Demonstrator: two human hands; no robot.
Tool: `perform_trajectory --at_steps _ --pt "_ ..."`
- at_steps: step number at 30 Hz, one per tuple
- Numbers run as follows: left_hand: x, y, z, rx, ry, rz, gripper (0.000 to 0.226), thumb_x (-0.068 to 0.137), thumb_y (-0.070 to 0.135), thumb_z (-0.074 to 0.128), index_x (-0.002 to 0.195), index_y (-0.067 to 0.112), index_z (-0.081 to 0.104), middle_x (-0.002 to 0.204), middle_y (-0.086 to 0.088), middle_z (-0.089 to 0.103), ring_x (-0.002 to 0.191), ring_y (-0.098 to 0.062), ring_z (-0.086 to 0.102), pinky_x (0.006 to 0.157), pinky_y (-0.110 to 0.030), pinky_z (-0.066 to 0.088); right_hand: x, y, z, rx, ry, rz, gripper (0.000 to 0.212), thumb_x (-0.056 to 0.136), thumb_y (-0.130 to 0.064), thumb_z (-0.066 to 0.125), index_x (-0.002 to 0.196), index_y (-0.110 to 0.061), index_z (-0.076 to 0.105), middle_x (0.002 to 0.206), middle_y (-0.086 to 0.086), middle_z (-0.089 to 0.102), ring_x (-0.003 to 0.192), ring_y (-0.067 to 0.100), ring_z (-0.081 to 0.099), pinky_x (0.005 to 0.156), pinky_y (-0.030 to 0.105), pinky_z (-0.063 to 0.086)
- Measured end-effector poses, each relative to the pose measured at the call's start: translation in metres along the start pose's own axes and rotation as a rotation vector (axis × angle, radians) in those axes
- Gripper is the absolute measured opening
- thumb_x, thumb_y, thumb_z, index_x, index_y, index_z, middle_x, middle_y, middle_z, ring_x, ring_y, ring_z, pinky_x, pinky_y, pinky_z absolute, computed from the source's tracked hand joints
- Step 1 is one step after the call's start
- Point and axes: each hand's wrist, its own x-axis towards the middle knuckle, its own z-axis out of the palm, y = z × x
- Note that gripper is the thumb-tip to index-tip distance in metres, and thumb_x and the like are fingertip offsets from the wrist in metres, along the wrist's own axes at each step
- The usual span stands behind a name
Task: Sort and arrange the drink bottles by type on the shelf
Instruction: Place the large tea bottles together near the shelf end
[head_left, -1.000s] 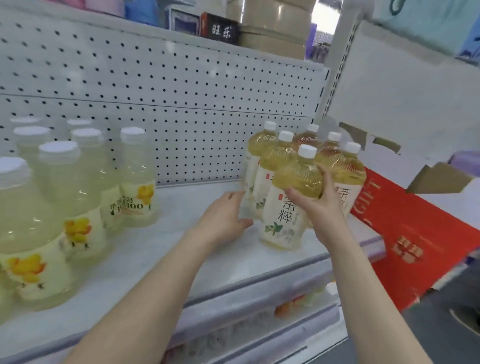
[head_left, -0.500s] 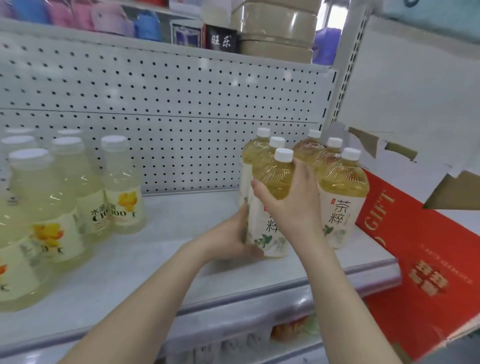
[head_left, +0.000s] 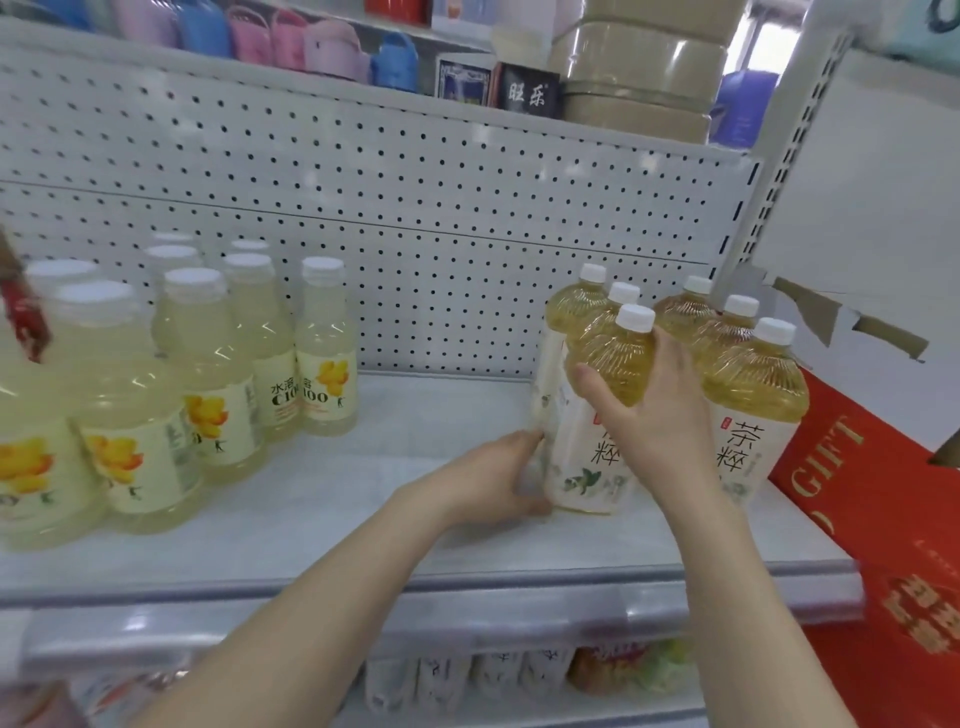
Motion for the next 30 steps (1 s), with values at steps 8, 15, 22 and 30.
perform_trajectory --at_steps 8,15,22,30 --pt "-0.076 -0.037 -0.046 0.301 0.148 -0.061 0.063 0.095 0.037 0.061 0.151 0.021 0.038 0.151 0.002 0.045 0.134 -0.019 0.046 0.105 -0.03 0.038 -0.021 -0.037 0.021 -0.181 0.36 -0.203 0.064 0.093 -0.029 0.064 0.146 -0.003 0.039 0.144 0.024 0.043 0.14 0.041 0.037 0.12 0.05 0.027" --pt "-0.168 -0.05 -0.101 0.3 0.41 -0.021 0.048 0.097 0.034 0.059 0.144 0.028 0.048 0.145 0.01 0.051 0.125 -0.013 0.053 0.102 -0.028 0.04 -0.042 -0.107 0.062 0.047 0.284 -0.345 0.051 0.09 -0.012 0.067 0.137 0.001 0.051 0.13 0.024 0.053 0.123 0.035 0.047 0.106 0.047 0.039" --pt "-0.182 -0.053 -0.141 0.364 0.411 0.052 0.046 0.098 0.033 0.058 0.143 0.031 0.049 0.144 0.014 0.05 0.13 -0.012 0.047 0.101 -0.027 0.039 -0.044 -0.135 0.065 -0.113 0.104 -0.372 0.052 0.092 -0.013 0.068 0.14 -0.003 0.052 0.127 0.018 0.059 0.12 0.038 0.054 0.101 0.047 0.044" --pt "-0.081 0.009 -0.171 0.421 0.449 0.135 0.044 0.098 0.037 0.055 0.142 0.035 0.049 0.142 0.016 0.049 0.119 -0.013 0.054 0.09 -0.026 0.038 0.051 -0.09 -0.047 -0.291 -0.012 -0.263 0.049 0.101 -0.028 0.058 0.148 -0.017 0.046 0.141 0.006 0.053 0.131 0.026 0.05 0.108 0.038 0.036"
